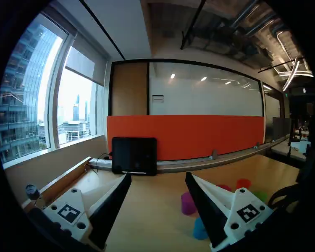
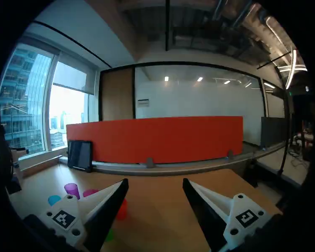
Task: Pour water
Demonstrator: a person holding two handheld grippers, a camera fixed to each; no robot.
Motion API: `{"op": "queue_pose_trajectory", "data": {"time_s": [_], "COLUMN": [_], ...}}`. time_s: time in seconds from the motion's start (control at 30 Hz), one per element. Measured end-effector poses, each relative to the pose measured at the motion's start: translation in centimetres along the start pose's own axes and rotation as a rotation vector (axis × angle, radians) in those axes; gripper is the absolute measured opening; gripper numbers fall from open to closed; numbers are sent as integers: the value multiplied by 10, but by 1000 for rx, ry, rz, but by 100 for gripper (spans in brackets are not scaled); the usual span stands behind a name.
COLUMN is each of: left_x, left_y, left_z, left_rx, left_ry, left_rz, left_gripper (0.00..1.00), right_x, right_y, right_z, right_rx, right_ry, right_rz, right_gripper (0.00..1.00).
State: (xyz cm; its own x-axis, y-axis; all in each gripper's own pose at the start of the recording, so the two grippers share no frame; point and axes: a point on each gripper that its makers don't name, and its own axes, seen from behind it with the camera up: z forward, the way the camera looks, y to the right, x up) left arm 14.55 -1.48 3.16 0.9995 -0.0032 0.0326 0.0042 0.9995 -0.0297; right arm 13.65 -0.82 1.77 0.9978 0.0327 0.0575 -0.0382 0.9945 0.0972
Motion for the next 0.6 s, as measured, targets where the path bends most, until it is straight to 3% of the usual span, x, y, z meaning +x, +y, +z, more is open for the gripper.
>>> {"op": "queue_pose_trajectory", "data": {"time_s": [0.4, 0.6], "left_x": [48, 56], "left_y": [9, 13], "left_z": [11, 13], "left_rx": [-50, -72], "left_ry": [-11, -7], "left_rz": [6, 8], "left_gripper": [96, 96], "right_x": [52, 58], "right_y": [-1, -7], "right_z": [4, 5], "right_rx": [16, 33], "right_ry": [15, 11], "right_rz": [-38, -48], "right_gripper": [100, 100]}}
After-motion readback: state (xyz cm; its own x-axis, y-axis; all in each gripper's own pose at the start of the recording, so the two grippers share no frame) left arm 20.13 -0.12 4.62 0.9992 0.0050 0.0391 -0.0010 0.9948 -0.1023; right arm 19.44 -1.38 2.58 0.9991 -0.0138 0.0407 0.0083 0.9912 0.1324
